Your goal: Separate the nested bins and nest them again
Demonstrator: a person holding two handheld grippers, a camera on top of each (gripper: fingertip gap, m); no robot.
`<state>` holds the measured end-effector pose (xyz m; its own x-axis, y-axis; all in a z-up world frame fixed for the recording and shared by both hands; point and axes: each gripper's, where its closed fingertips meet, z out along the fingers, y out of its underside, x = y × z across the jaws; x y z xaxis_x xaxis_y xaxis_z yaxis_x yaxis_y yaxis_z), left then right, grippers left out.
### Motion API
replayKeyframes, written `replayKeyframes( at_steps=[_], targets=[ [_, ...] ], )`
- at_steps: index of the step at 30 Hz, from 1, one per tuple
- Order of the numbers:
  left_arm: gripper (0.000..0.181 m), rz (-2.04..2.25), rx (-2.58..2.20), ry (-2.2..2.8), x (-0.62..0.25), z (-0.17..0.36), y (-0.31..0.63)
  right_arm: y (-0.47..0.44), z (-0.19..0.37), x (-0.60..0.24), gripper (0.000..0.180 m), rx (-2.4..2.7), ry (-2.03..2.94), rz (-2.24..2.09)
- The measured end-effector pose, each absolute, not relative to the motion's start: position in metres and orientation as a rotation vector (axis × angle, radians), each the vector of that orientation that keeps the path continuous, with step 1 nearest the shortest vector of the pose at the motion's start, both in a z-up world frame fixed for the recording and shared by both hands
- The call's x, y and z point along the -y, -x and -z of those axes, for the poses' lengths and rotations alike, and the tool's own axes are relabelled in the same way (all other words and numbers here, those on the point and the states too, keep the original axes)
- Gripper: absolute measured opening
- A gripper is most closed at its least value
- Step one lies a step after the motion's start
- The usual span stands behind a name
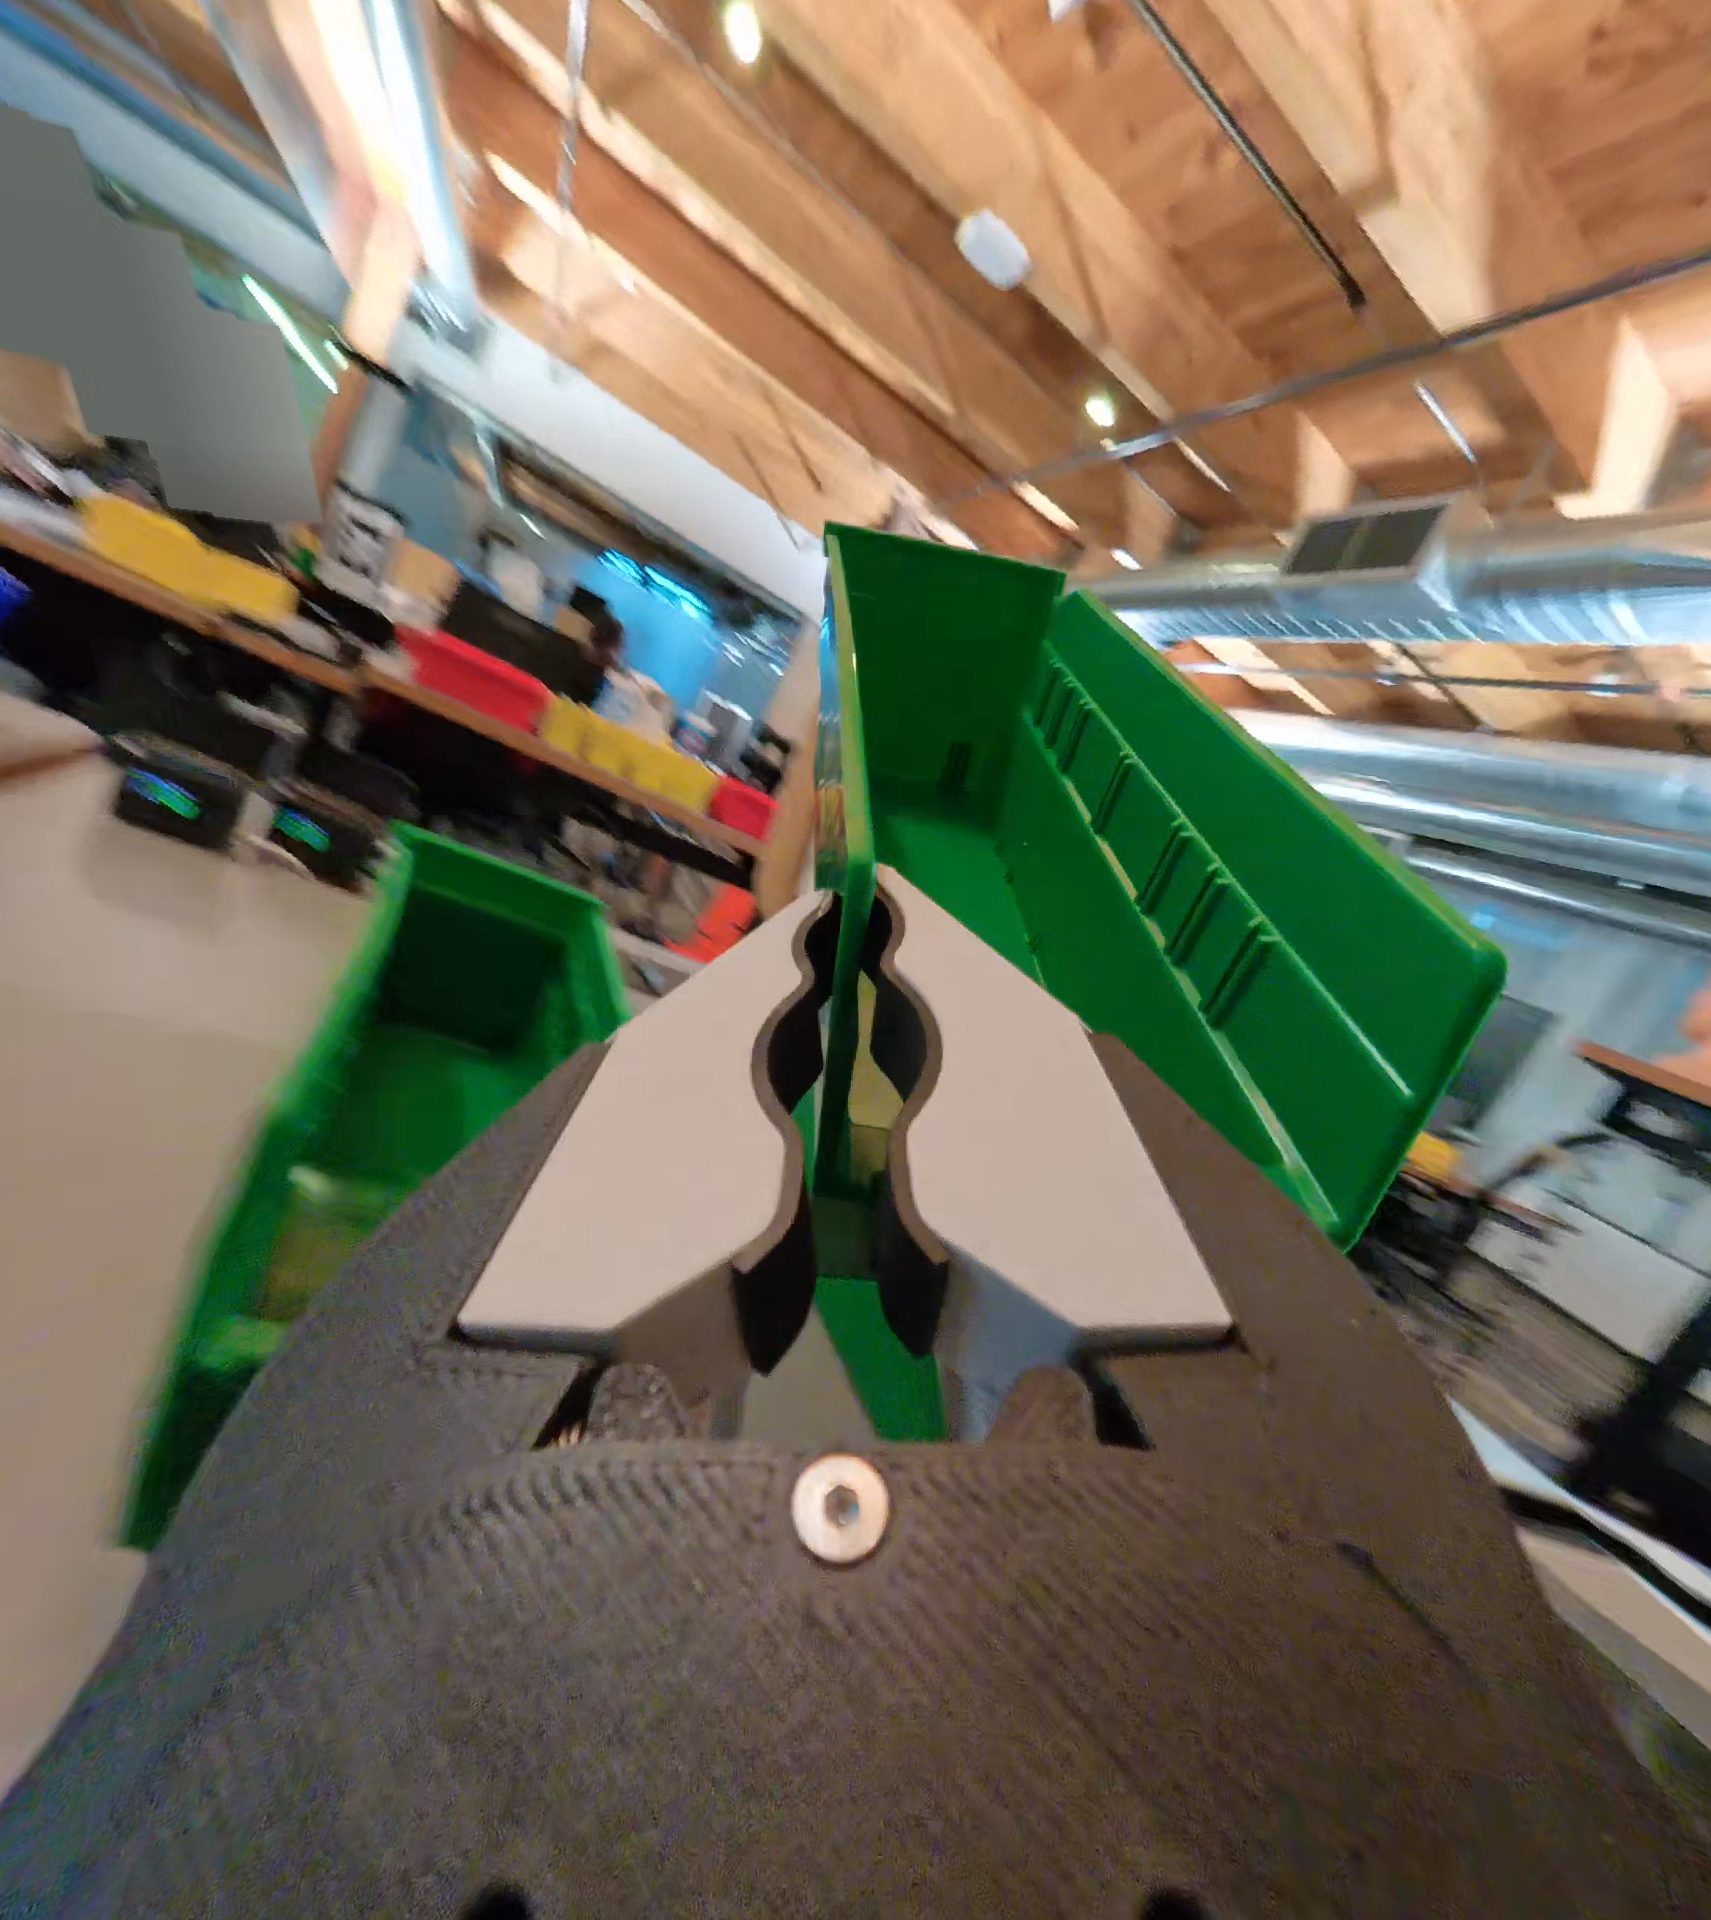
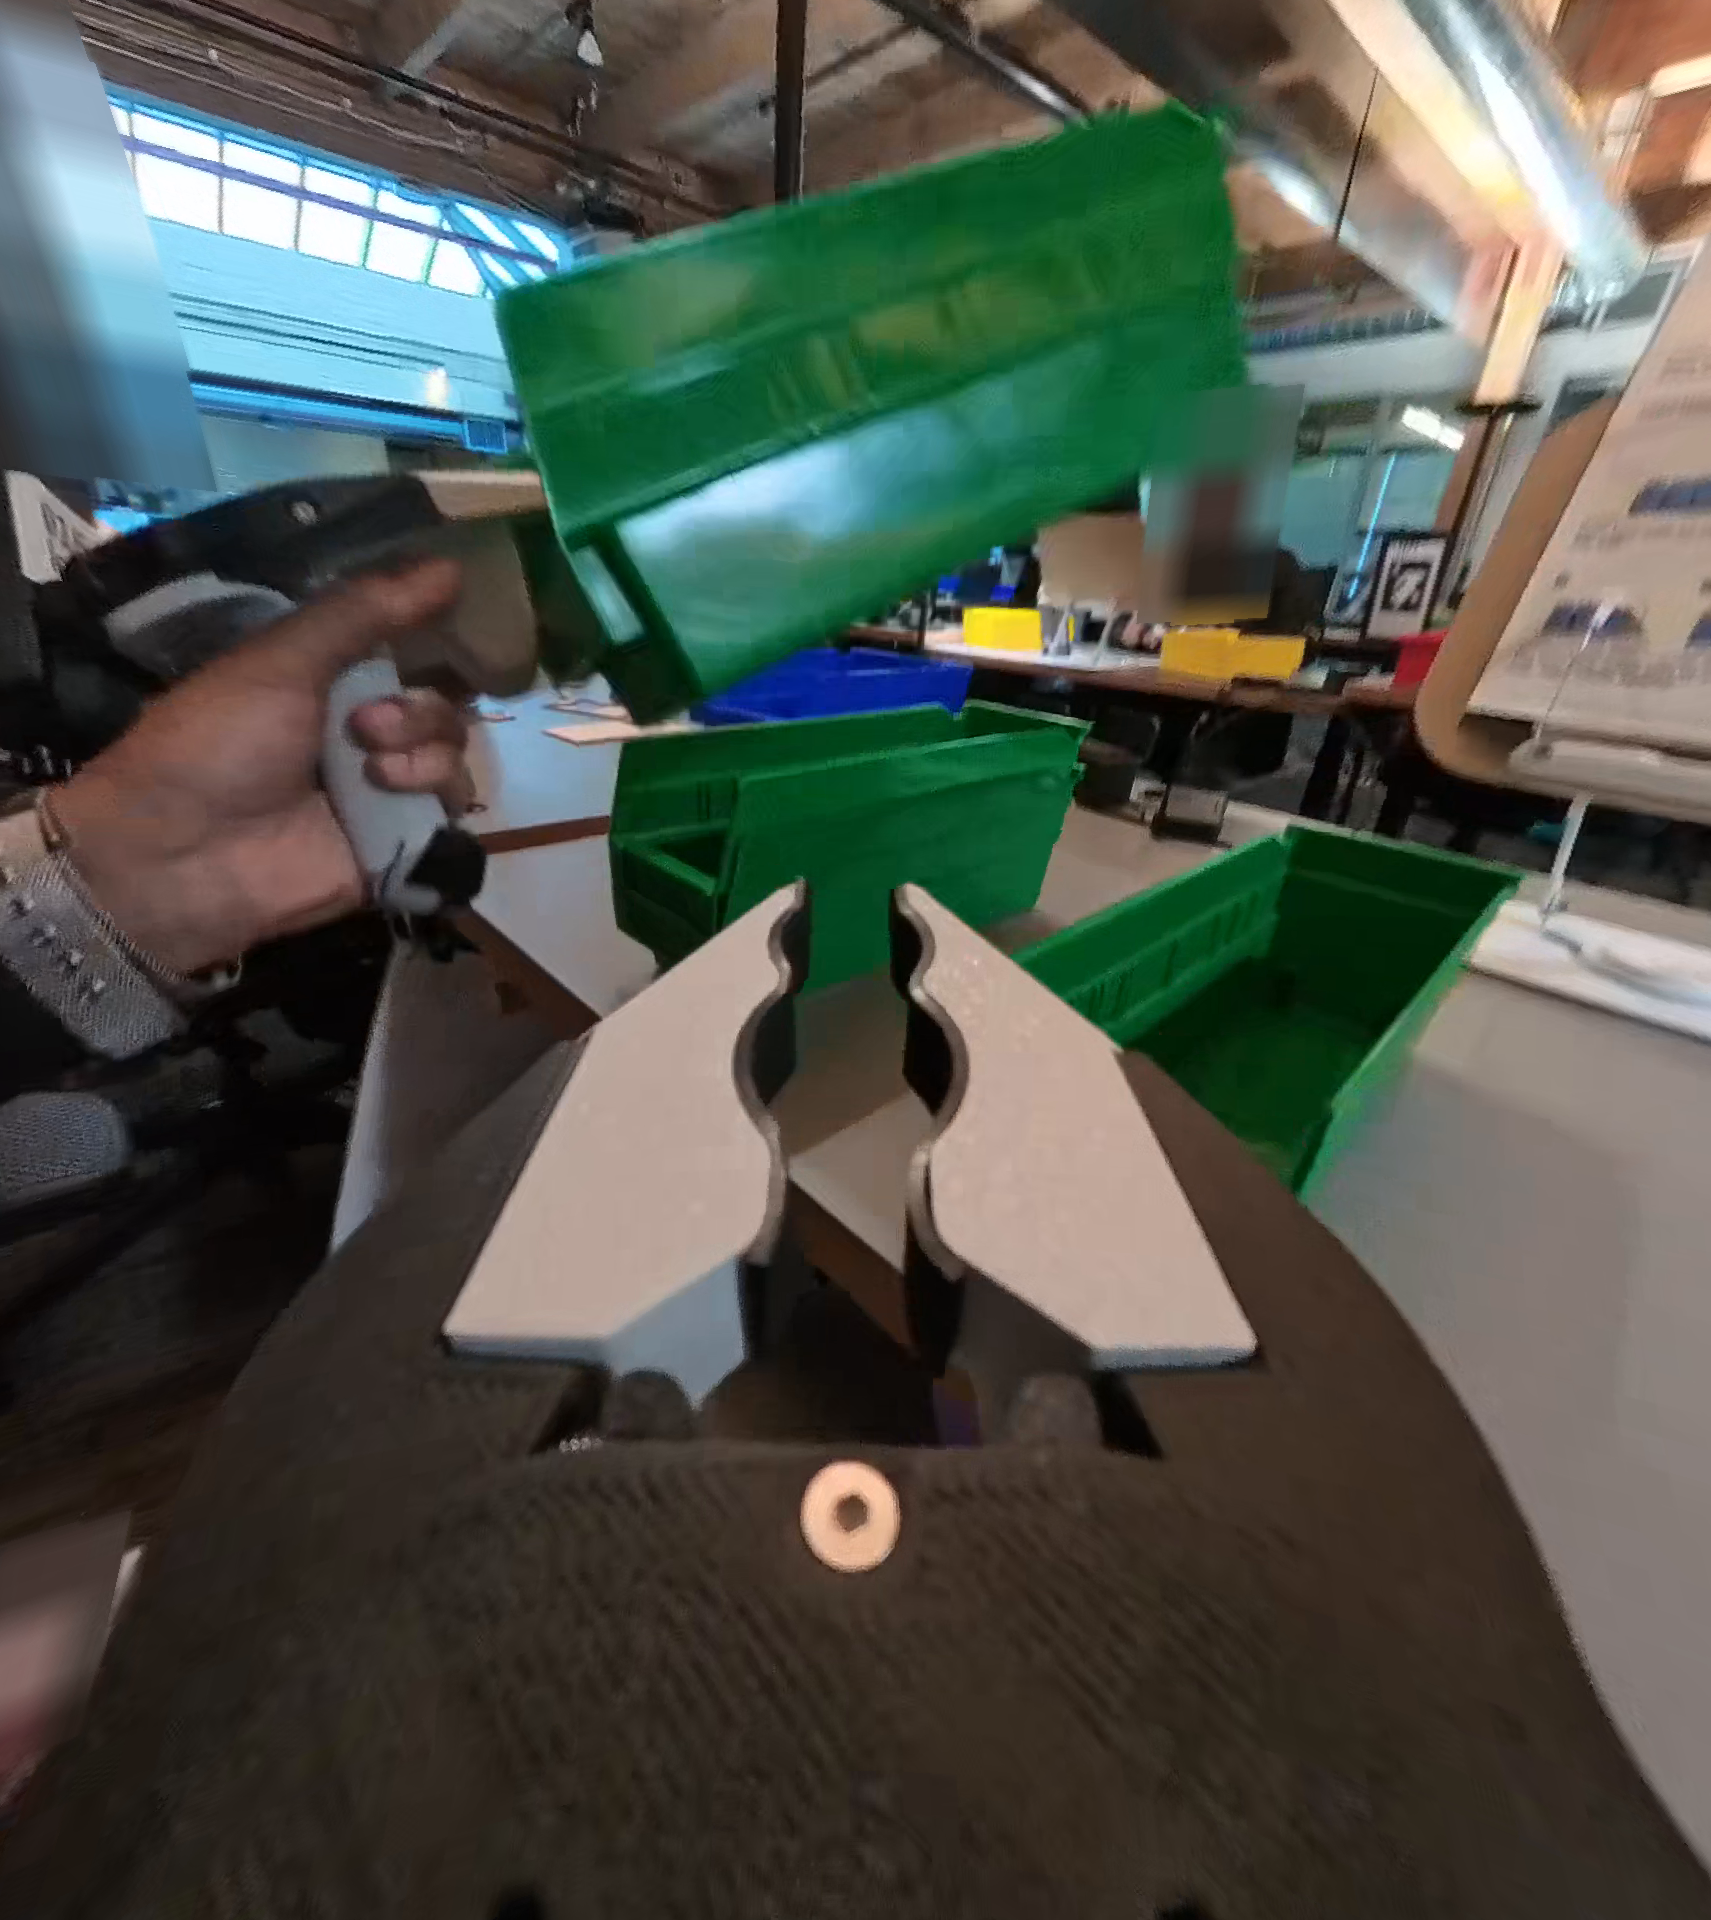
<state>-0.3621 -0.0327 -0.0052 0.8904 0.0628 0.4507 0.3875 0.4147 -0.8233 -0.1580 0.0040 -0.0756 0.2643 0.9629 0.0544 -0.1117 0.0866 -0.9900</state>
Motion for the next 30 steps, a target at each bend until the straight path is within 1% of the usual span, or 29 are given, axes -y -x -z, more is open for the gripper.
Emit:
replayKeyframes(
  at_steps=[3,6,13,21,25,30],
  targets=[
    [0.000,0.044,0.462,1.136,0.044,-0.002,0.407,0.163,0.091,-0.009,0.012,0.975,1.252,-1.057],
    [0.000,-0.023,0.479,1.190,0.045,0.006,0.433,0.170,0.106,-0.007,0.010,1.011,1.298,-1.067],
    [0.000,-0.147,0.408,1.328,0.022,0.034,0.438,0.175,0.119,0.000,0.009,1.068,1.323,-1.081],
    [0.000,-0.215,0.356,1.405,0.003,0.023,0.455,0.175,0.124,0.000,0.008,1.067,1.361,-1.114],
    [0.000,-0.158,0.388,1.482,-0.005,0.037,0.461,0.174,0.124,0.001,0.008,1.070,1.365,-1.122],
    [0.000,-0.210,0.389,1.516,-0.006,0.053,0.462,0.173,0.125,0.002,0.008,1.080,1.366,-1.128]
  ],
)
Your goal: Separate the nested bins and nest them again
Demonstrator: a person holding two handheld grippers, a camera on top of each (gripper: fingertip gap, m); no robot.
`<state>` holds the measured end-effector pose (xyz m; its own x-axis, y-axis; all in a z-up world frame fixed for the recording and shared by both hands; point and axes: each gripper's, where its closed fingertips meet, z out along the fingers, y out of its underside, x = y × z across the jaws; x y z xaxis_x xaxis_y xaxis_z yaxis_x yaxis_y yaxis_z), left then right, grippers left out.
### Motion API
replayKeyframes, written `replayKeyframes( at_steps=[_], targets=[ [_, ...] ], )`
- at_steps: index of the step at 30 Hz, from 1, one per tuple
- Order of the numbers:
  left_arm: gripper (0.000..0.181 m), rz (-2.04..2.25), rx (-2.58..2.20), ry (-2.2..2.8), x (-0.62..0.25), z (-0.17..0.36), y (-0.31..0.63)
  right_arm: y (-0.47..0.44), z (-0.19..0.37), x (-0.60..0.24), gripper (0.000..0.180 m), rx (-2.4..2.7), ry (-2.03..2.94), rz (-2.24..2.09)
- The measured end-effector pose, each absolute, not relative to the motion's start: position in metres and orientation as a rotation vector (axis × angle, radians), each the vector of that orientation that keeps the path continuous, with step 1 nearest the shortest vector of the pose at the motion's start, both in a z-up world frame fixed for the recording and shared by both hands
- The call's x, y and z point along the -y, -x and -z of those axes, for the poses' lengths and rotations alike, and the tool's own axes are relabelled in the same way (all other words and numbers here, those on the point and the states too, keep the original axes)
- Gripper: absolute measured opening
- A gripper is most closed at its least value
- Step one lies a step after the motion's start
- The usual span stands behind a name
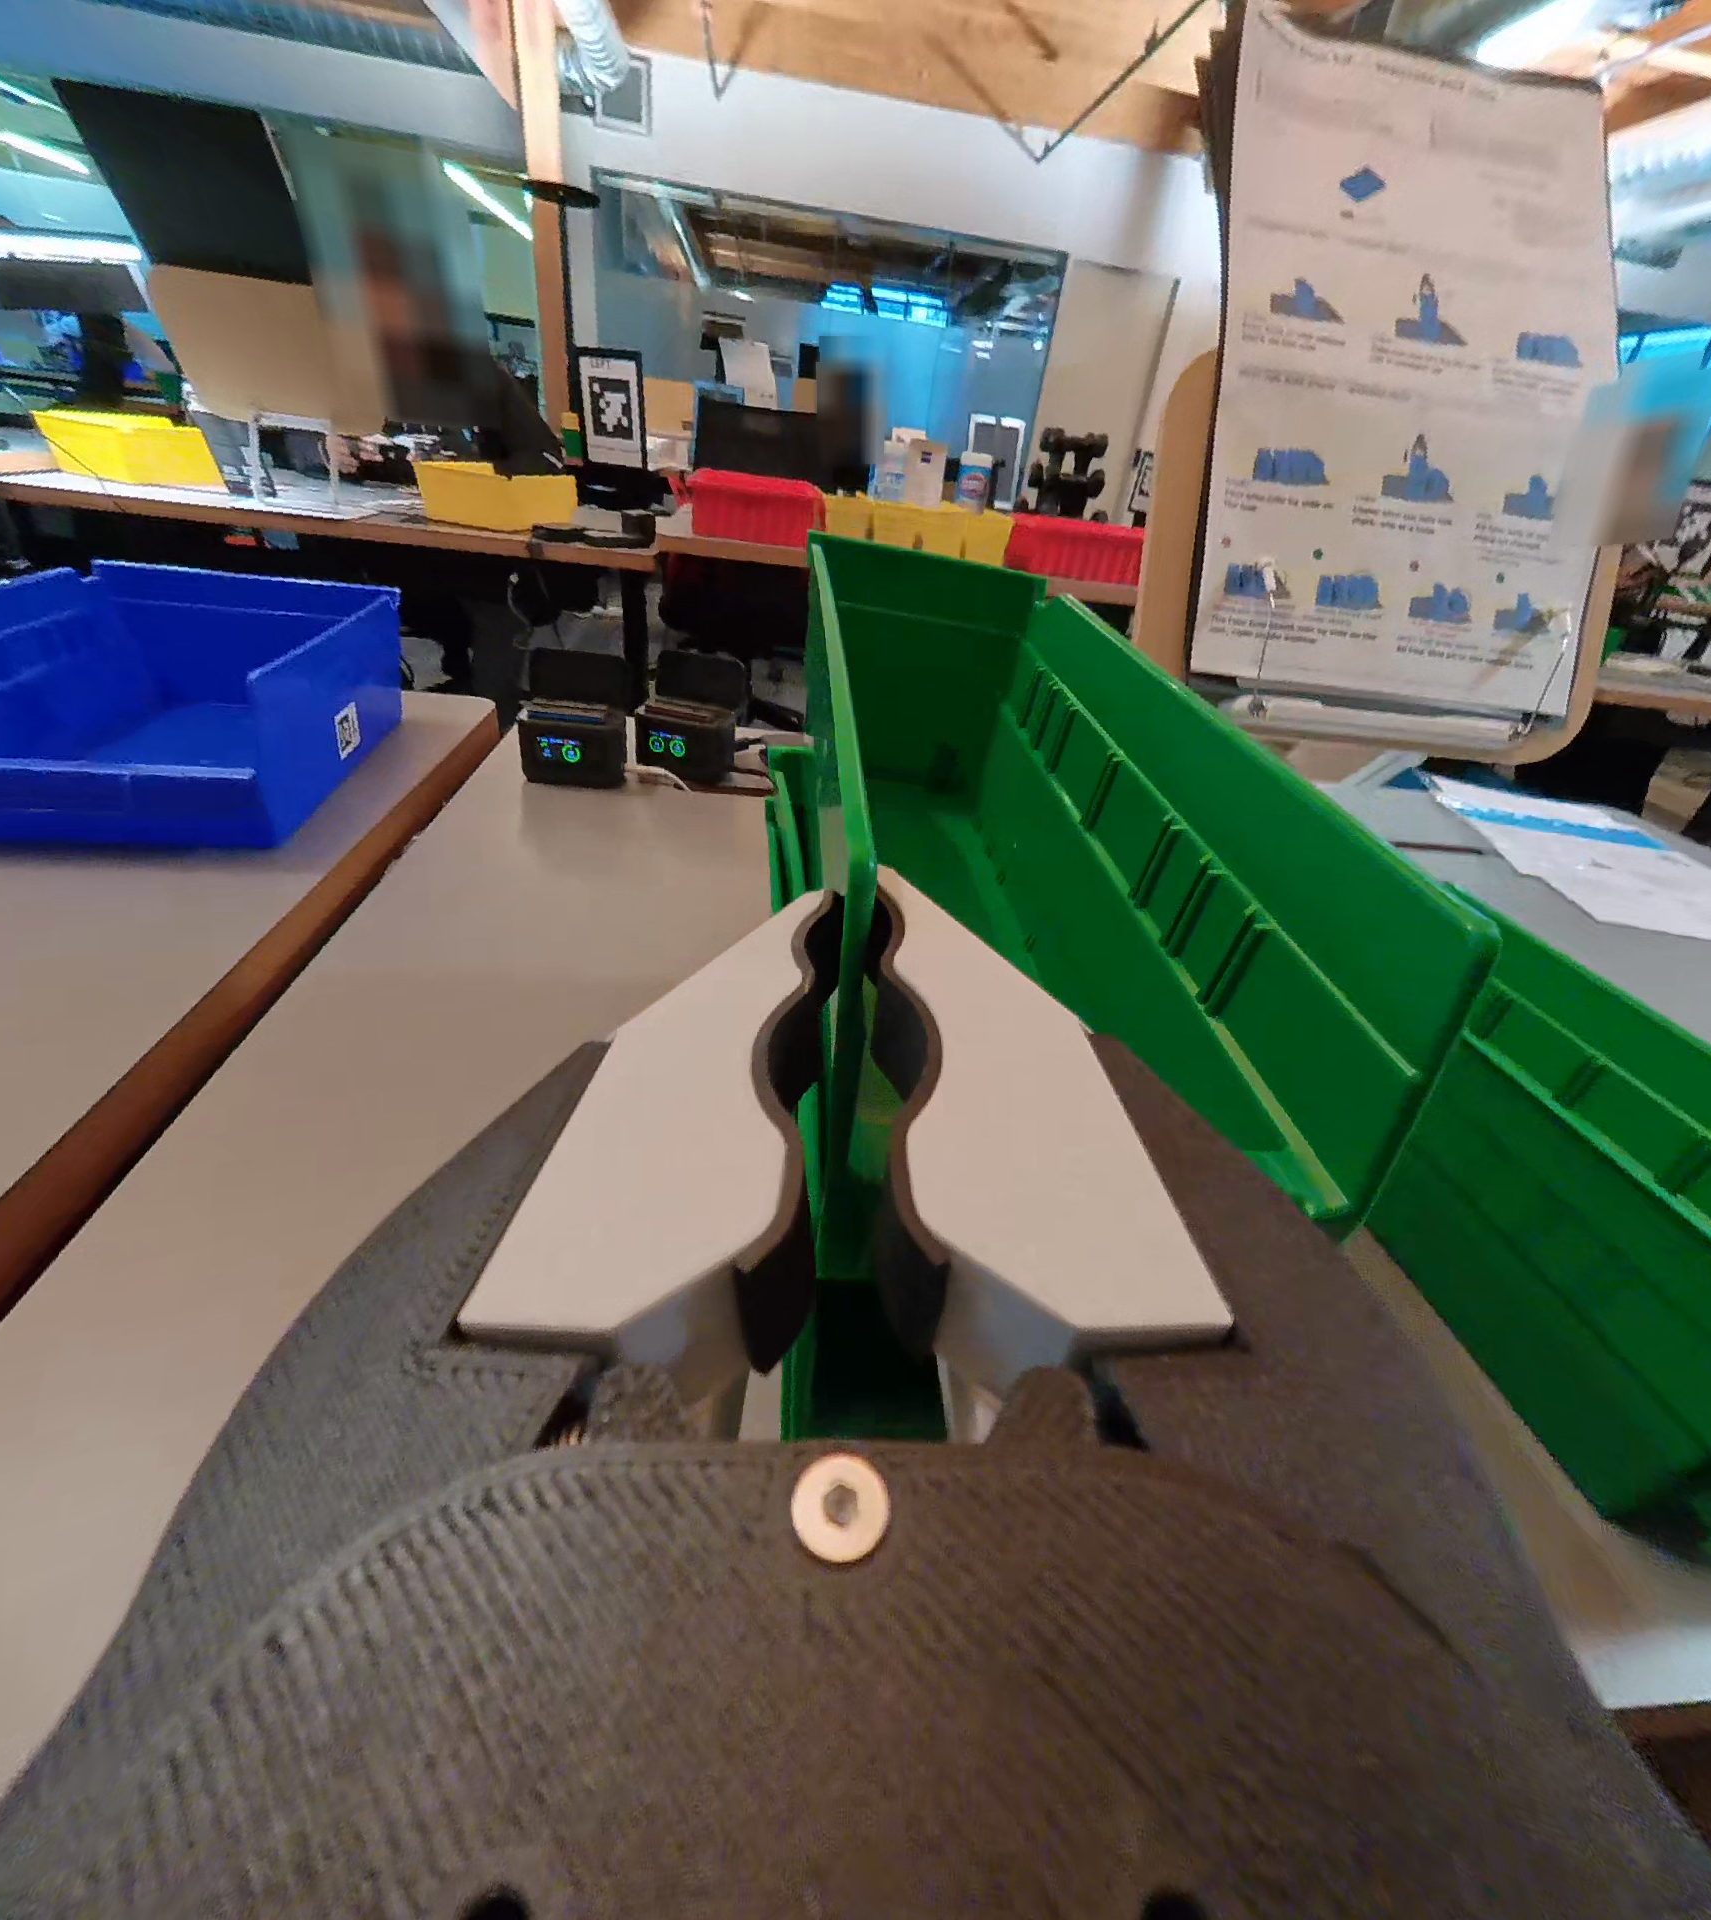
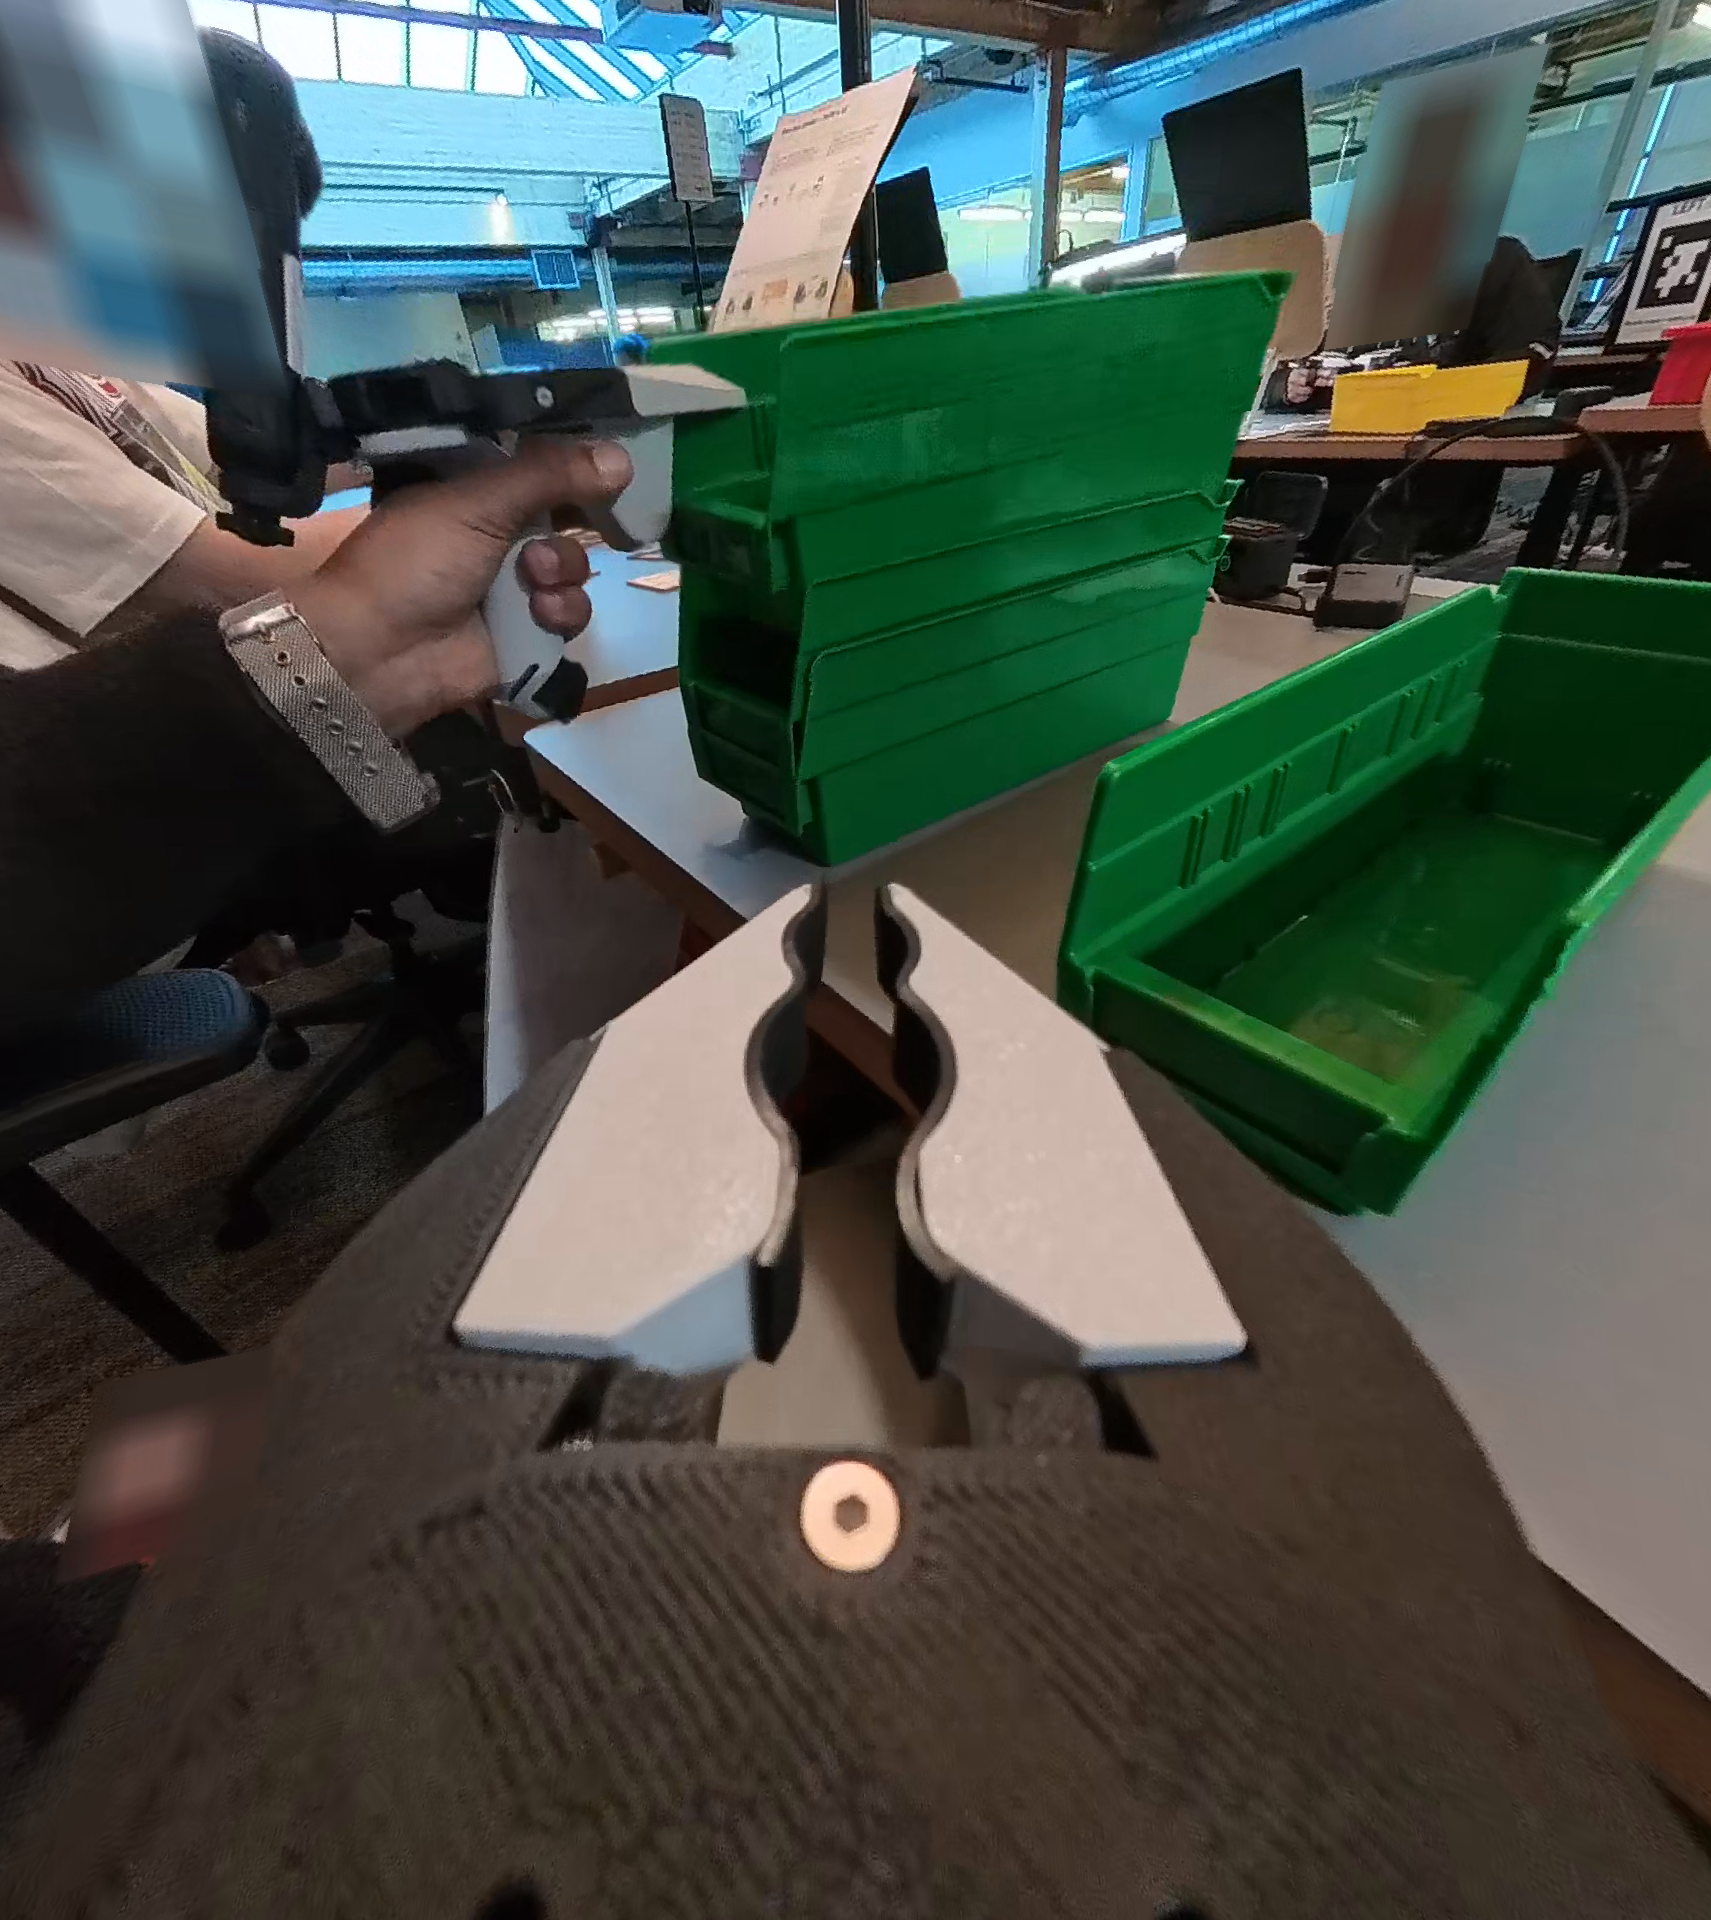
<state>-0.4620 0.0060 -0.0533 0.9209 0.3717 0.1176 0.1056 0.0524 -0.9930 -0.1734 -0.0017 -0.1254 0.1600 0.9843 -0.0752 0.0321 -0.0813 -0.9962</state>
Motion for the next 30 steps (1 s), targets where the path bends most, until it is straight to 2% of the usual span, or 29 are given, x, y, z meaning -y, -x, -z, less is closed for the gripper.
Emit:
replayKeyframes(
  at_steps=[22,30],
  targets=[
    [0.000,-0.168,0.430,1.552,-0.005,0.067,0.468,0.174,0.131,0.001,0.005,1.092,1.391,-1.143],
    [0.001,-0.232,0.414,1.495,0.002,0.054,0.469,0.174,0.133,0.001,0.005,1.098,1.393,-1.145]
  ],
)
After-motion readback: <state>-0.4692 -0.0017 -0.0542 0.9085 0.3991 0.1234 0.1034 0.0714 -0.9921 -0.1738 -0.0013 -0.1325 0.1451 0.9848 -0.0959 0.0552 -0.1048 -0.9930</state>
